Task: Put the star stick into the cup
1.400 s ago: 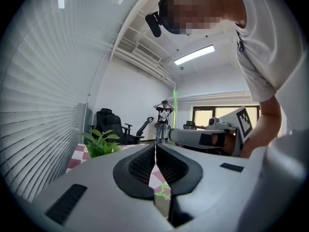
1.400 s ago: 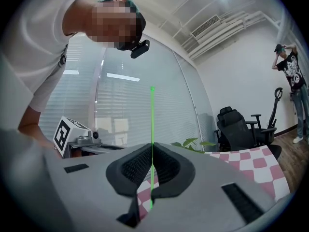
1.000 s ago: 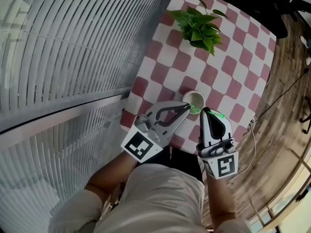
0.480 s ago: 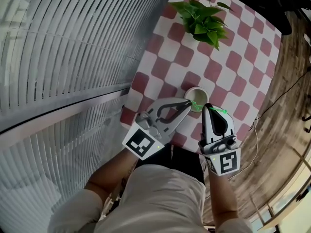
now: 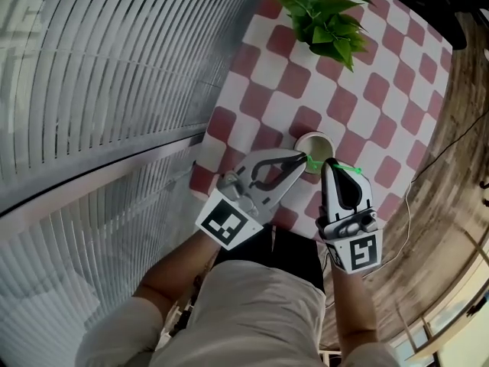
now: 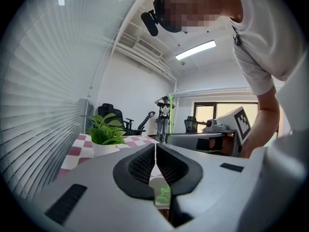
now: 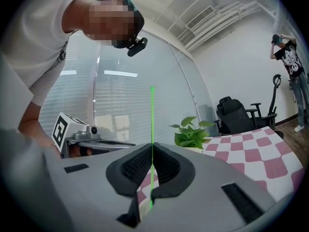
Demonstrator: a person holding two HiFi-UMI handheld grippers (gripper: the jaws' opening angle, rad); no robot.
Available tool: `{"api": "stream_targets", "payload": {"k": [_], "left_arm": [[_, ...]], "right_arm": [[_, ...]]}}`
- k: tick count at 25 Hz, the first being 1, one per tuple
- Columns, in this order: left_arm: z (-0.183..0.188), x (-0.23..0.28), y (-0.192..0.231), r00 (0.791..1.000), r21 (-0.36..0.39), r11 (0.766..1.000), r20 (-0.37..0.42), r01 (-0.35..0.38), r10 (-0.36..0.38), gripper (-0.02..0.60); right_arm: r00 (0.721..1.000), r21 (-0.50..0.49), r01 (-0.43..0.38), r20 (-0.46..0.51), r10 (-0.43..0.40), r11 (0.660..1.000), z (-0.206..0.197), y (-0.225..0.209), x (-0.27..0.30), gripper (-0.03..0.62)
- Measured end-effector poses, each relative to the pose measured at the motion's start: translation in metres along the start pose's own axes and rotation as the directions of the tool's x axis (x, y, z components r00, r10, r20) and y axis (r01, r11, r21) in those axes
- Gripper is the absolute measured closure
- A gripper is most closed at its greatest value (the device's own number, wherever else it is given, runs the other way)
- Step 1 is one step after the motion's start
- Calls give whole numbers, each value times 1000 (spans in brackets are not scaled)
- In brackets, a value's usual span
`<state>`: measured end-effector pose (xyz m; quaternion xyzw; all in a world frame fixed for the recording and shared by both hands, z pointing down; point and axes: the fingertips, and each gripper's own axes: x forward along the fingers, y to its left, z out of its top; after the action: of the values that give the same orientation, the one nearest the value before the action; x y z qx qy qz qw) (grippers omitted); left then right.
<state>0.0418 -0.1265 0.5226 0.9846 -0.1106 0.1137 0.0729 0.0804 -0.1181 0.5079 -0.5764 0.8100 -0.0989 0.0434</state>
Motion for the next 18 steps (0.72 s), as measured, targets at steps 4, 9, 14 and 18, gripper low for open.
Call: {"api": "stream_targets", "payload": {"k": [4,9,14,18], "left_arm": [[-7,2,1,1000,3,1000,-14,-13,13,543],[-16,1,1,1000,-10,1000,-22,-11,11,544],[-20,2,0,1000,-8,1000,-22,-6,6,543],[-23,3,3,1000,-9,1000,-24,-10,10,545]], "right_arm": [[1000,9,-1,-1,1,1000,-6,-1,1,562],[1000,11,-1,-5,2,1000,-15,-1,1,562],[1000,17,2,-17,-2,1000,-21,-2,2,562],[1000,19,4,-15,-3,1000,-24,-3,3,562]]}}
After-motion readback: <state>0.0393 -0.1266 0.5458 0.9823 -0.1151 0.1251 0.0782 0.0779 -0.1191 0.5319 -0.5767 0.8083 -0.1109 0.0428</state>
